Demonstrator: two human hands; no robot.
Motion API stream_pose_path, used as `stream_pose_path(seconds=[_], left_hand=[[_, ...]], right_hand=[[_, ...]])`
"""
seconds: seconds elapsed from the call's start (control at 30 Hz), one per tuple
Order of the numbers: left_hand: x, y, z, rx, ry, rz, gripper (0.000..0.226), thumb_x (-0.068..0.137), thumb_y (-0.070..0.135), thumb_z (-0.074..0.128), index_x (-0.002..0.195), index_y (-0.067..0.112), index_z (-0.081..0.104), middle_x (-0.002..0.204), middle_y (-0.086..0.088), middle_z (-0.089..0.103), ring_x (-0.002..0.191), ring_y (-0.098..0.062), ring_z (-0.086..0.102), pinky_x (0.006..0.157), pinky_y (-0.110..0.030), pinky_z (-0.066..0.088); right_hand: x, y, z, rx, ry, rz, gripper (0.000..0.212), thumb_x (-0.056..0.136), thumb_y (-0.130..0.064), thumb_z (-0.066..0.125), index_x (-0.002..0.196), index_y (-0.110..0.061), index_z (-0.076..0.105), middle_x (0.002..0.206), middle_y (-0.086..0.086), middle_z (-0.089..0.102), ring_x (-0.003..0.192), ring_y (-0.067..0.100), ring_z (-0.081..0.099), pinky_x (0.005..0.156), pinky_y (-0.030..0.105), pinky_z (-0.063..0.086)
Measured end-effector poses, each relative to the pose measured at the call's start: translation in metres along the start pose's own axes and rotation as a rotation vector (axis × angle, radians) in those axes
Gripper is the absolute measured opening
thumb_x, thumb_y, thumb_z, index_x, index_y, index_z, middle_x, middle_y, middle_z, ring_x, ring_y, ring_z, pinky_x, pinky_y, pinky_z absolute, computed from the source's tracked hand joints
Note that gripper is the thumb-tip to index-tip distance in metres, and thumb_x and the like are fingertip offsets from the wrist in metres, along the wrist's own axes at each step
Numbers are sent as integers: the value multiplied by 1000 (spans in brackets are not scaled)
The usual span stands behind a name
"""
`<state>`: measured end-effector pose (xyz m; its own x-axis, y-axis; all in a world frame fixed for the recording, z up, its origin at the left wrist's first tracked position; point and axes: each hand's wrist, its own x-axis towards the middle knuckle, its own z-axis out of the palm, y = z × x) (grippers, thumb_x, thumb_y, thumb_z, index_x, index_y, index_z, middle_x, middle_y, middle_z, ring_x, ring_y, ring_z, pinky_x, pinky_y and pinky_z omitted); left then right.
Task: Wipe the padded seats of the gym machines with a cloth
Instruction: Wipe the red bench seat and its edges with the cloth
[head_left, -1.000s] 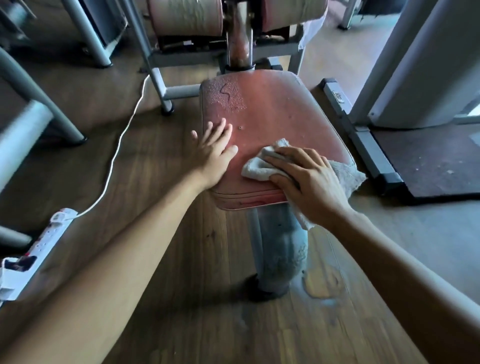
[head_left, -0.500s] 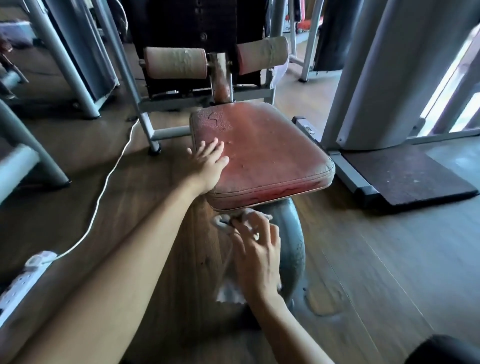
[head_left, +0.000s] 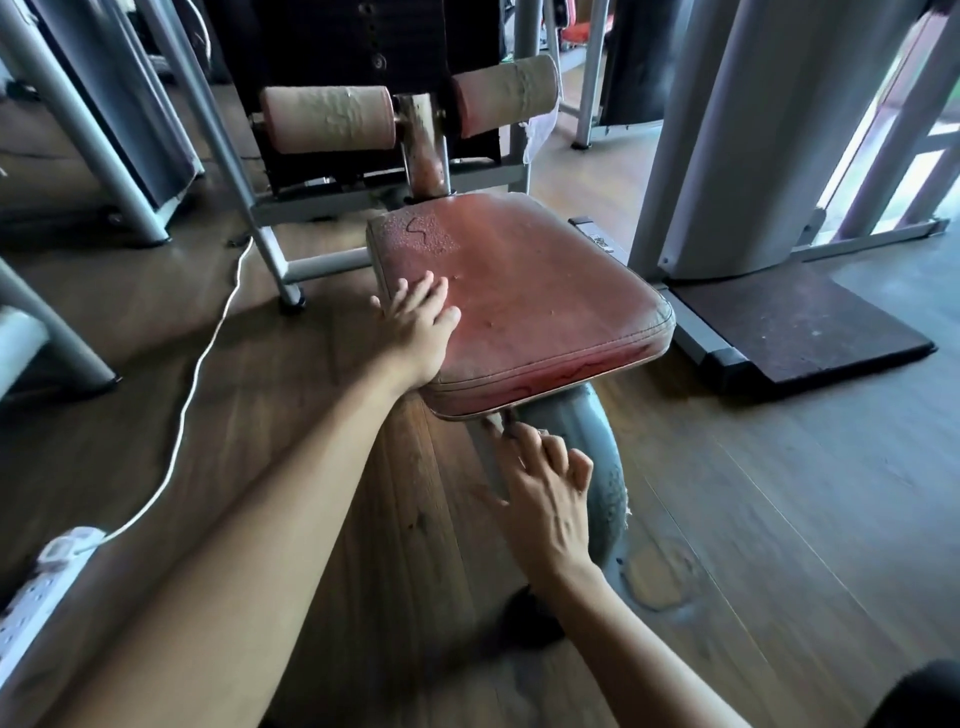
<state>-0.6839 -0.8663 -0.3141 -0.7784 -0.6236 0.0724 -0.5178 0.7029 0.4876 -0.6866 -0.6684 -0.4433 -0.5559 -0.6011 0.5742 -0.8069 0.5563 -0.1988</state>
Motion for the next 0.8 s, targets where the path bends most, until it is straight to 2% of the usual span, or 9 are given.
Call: stream_pose_path(seconds=[0.07,0.17,0.23,0.3,0.43,0.57,0.7,0.73,0.8], left_hand=[[0,-2,0,8,4,13,52,109,34,29,159,22,24,169,3,9,157,-22,-1,121,-47,-12],[1,-7,0,25,16,39,51,110,35,28,159,23,25,169,3,10,157,-22,0,122,-49,-10],[3,-9,1,44,28,54,51,110,35,28,159,23,26,169,3,11,156,-24,2,122,-50,-6],[4,-10,2,59,39,62,50,110,34,29,159,24,27,169,3,13,156,-25,3,122,-51,-4],[4,-8,3,-7,62,32,47,110,34,30,157,27,32,168,5,17,156,-22,3,123,-48,-6],[5,-7,3,-19,81,21,46,110,34,30,155,29,36,167,7,19,156,-20,4,123,-47,-5],[7,-8,4,-17,98,20,45,110,33,30,154,30,38,167,7,21,156,-20,5,123,-47,-4],[8,-8,4,-21,102,19,45,110,33,31,154,30,38,167,7,22,156,-20,6,123,-47,-5],[8,-9,5,-32,103,18,45,109,32,31,153,31,39,166,7,22,156,-20,5,123,-47,-6]], right_hand=[[5,2,3,-65,39,6,68,69,-37,82,134,-31,61,109,-8,58,98,19,45,85,36,29],[18,6,1,-110,101,16,50,69,-20,83,116,-30,70,95,-6,55,89,22,46,79,37,29],[21,12,-5,-38,146,43,29,77,-25,79,104,-29,73,91,-2,54,86,24,51,78,38,31],[21,18,-11,51,169,85,18,80,-34,74,98,-33,74,89,0,52,85,23,51,79,38,31],[18,18,-12,167,188,88,17,77,-28,79,93,-28,78,90,1,52,86,22,49,80,37,31],[8,14,-17,189,128,127,19,75,-23,85,91,-26,74,105,-2,59,97,20,48,83,33,30],[-5,16,-38,402,81,157,27,79,-8,83,95,-24,68,100,-15,66,97,14,59,83,35,49],[-5,15,-45,510,68,194,27,80,-4,80,95,-23,68,97,-16,67,93,10,62,79,34,53],[-1,12,-60,690,59,271,29,80,3,77,97,-20,70,93,-16,70,87,4,66,74,18,52]])
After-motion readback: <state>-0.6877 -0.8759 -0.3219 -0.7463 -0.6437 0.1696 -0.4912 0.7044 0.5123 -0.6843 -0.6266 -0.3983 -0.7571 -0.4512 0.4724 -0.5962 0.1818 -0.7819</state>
